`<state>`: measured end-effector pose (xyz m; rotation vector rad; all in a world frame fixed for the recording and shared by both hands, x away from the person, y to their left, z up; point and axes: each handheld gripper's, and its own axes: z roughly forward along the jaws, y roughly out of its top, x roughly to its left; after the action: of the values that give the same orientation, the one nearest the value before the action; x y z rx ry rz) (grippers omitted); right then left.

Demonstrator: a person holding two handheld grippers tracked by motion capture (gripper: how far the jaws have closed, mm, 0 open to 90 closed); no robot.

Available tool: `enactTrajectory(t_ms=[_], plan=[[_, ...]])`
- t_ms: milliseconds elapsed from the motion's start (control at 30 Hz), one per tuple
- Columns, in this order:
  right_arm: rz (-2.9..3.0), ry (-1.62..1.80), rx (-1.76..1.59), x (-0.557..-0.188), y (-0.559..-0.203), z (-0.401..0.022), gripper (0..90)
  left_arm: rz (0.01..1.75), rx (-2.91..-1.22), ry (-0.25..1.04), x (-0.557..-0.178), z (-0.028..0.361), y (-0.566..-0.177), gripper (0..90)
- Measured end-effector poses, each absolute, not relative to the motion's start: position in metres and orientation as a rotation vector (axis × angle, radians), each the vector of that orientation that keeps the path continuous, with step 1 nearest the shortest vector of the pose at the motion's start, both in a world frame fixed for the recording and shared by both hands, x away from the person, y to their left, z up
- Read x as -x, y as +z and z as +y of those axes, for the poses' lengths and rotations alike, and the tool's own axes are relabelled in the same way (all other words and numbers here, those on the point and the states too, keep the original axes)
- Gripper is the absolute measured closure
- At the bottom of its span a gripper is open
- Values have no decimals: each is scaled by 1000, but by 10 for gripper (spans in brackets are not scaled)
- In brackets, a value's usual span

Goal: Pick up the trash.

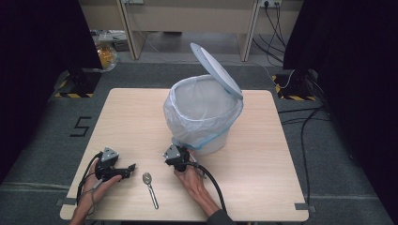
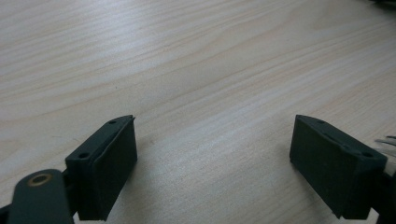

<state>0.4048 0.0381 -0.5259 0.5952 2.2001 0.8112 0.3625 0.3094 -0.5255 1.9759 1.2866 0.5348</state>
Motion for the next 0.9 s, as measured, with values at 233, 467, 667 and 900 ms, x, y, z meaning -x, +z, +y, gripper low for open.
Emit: enactTrajectory(t_ms=[233,467,667,900], plan=[[2202,815,-599,-405,-526,38,802,1304,-1976,548,-358,314,-524,153],[2202,812,-591,-405,-526,38,802,1239,-1952,507,-330,293,-505,153],[2201,806,-581,-405,-526,38,801,1180,-1974,464,-311,269,-500,152],[2201,805,-582,-404,-526,38,801,1169,-2006,414,-298,245,-508,164]])
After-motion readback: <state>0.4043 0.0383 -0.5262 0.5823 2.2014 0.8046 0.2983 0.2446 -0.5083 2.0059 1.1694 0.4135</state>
